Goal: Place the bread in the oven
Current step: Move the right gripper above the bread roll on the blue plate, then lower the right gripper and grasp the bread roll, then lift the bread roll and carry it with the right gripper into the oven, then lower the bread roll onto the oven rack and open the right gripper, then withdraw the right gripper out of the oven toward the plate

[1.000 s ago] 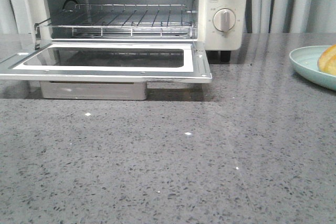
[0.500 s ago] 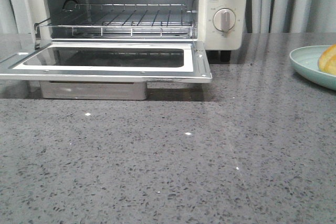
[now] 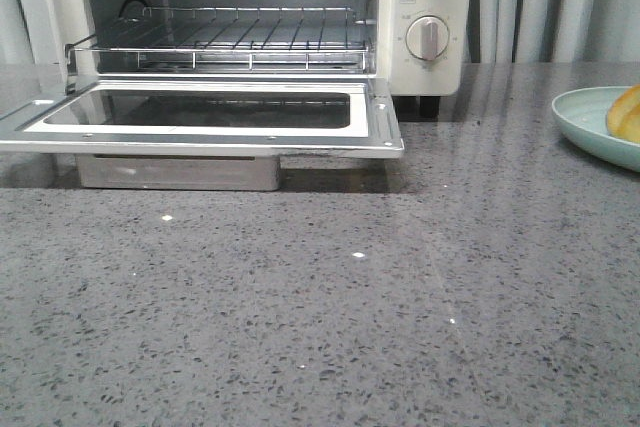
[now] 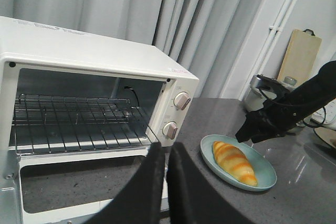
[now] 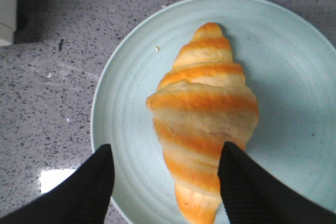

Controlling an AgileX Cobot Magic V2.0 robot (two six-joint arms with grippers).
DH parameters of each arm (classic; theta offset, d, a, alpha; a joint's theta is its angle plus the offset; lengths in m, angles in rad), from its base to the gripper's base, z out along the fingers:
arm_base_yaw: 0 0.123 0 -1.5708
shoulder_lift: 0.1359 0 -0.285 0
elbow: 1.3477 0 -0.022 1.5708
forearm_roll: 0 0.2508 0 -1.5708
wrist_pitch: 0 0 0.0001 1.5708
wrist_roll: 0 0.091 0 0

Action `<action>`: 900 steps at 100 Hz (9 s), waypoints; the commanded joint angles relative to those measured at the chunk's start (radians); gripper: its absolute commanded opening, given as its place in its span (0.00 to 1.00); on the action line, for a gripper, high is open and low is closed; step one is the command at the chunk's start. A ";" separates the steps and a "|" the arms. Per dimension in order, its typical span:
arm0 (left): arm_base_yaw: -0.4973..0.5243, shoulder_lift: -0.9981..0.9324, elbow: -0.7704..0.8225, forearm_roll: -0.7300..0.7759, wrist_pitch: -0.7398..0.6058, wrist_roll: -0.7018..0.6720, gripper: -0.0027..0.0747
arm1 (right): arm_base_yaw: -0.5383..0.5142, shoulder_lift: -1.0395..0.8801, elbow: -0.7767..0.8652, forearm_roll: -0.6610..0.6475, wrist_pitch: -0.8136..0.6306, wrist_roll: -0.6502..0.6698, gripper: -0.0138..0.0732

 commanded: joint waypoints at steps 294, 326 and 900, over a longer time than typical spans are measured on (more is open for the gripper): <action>0.186 -0.140 -0.118 0.182 0.103 -0.007 0.01 | 0.784 0.019 -0.285 -0.164 0.038 -0.242 0.08; 0.186 -0.140 -0.118 0.182 0.103 -0.007 0.01 | 0.798 0.188 -0.482 -0.275 0.014 -0.242 0.08; 0.585 -0.384 0.292 0.021 0.106 0.044 0.01 | 0.731 -0.175 -0.373 -0.564 0.291 -0.024 0.10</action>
